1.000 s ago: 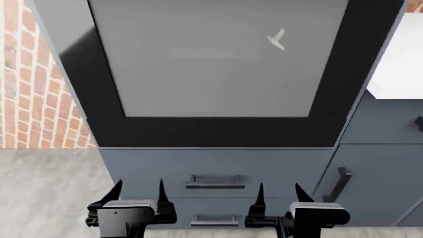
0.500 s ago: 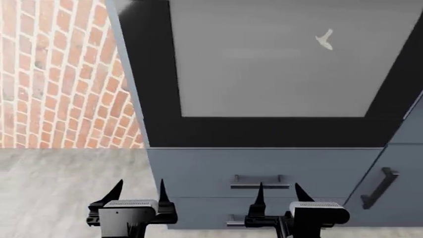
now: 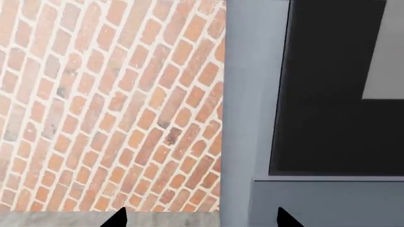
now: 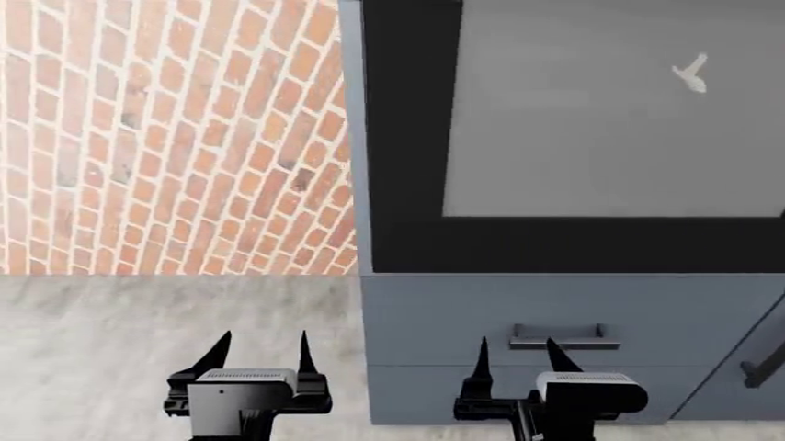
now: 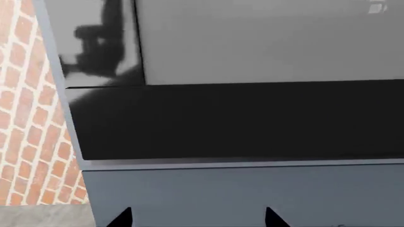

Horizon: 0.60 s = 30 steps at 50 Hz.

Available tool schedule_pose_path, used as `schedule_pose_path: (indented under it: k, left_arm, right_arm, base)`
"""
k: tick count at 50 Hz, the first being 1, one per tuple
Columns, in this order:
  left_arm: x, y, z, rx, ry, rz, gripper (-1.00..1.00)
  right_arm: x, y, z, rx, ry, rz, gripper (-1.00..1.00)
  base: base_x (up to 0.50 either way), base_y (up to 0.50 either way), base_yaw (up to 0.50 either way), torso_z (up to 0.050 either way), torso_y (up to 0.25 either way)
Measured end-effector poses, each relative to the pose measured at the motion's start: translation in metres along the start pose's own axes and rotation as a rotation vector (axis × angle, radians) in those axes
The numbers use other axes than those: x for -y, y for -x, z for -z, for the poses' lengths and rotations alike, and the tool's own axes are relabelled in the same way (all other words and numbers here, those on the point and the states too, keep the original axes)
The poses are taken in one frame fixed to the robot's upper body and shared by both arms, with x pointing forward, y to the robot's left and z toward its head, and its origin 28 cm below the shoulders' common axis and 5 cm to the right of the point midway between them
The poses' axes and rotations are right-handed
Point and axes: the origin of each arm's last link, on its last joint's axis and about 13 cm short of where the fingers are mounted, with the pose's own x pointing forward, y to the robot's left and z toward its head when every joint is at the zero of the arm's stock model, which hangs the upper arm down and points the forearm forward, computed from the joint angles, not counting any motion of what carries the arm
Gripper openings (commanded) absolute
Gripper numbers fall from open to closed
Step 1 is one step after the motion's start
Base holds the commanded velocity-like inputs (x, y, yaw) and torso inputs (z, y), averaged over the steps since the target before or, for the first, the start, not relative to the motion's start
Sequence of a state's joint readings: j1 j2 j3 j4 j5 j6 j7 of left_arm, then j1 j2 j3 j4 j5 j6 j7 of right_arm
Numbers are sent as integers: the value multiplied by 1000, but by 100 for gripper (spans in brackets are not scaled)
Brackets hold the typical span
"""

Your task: Open the oven door

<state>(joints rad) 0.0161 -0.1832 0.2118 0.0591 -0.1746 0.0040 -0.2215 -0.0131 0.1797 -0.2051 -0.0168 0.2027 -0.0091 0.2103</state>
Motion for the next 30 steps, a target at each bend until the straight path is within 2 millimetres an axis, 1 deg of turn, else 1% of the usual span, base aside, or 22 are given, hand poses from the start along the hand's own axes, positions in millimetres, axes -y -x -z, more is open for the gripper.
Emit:
schedule_pose_path:
  k: [30]
  left_arm:
    - [0,-1,0,-2,-7,5,100]
  right_arm:
    - [0,0,0,-3,-1,0,100]
  base:
    - [-1,500,0,0,0]
